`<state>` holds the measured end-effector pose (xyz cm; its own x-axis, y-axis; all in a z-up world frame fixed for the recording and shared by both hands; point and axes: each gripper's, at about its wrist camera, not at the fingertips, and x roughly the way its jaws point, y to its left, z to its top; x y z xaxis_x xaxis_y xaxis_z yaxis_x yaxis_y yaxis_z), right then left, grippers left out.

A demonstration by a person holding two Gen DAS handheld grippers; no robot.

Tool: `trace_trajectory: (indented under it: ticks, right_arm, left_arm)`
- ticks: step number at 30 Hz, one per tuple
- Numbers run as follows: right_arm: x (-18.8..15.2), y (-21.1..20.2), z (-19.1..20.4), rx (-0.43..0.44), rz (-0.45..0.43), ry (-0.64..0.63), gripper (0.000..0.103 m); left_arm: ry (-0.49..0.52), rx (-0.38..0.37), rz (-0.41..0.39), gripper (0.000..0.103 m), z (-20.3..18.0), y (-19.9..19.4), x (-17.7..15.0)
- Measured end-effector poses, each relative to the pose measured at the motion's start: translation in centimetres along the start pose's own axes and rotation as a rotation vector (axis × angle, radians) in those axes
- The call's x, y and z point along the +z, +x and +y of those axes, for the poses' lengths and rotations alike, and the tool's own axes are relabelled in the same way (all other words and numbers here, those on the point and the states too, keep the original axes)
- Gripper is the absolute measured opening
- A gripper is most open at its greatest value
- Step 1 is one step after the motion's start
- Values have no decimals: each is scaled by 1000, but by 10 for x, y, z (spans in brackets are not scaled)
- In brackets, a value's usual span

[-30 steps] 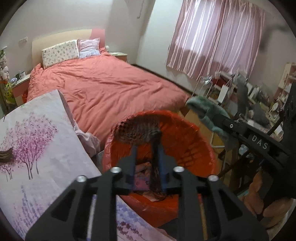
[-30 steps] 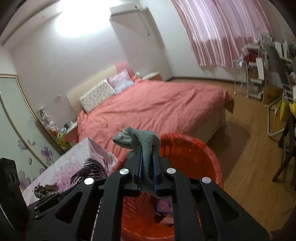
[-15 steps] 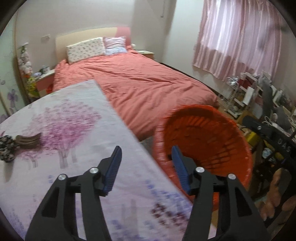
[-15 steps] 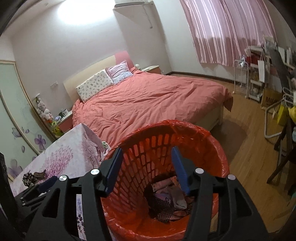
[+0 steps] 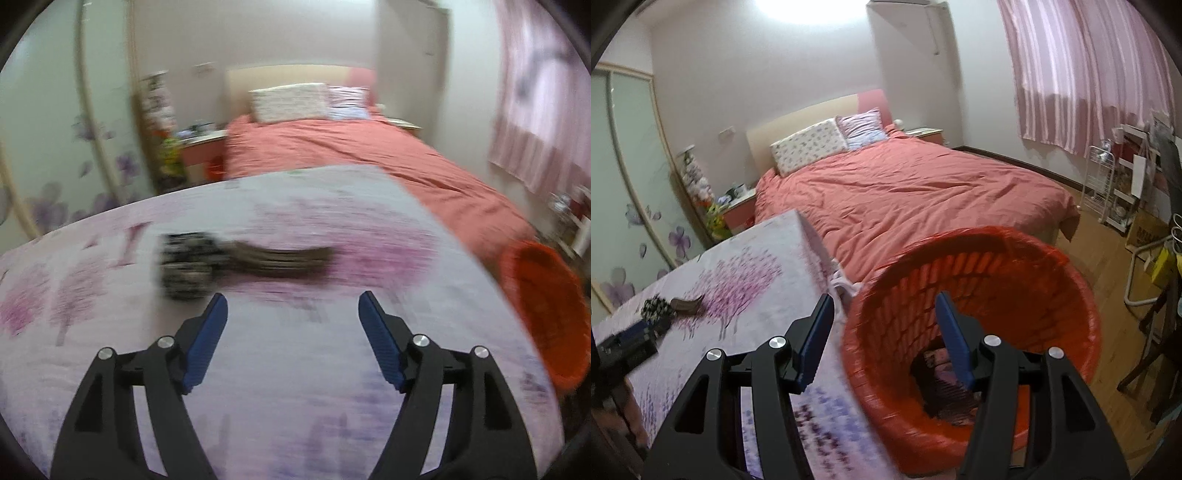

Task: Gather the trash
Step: 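Return to the bed and grasp the black floral cloth with the left gripper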

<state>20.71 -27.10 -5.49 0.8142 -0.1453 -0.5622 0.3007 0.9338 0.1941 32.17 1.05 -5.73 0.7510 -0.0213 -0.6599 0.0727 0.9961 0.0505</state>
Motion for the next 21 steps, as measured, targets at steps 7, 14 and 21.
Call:
trace_trajectory:
  ticks: [7, 14, 21]
  right_arm:
    - [-10, 10, 31, 52, 54, -49, 58]
    - [-13, 16, 58, 80, 75, -89, 58]
    - [-21, 22, 80, 93, 103, -125, 58]
  left_arm:
    - [-115, 81, 27, 74, 65, 32, 13]
    - [-144, 71, 75, 68, 76, 59, 26]
    - [-147, 42, 134, 21, 80, 80, 31]
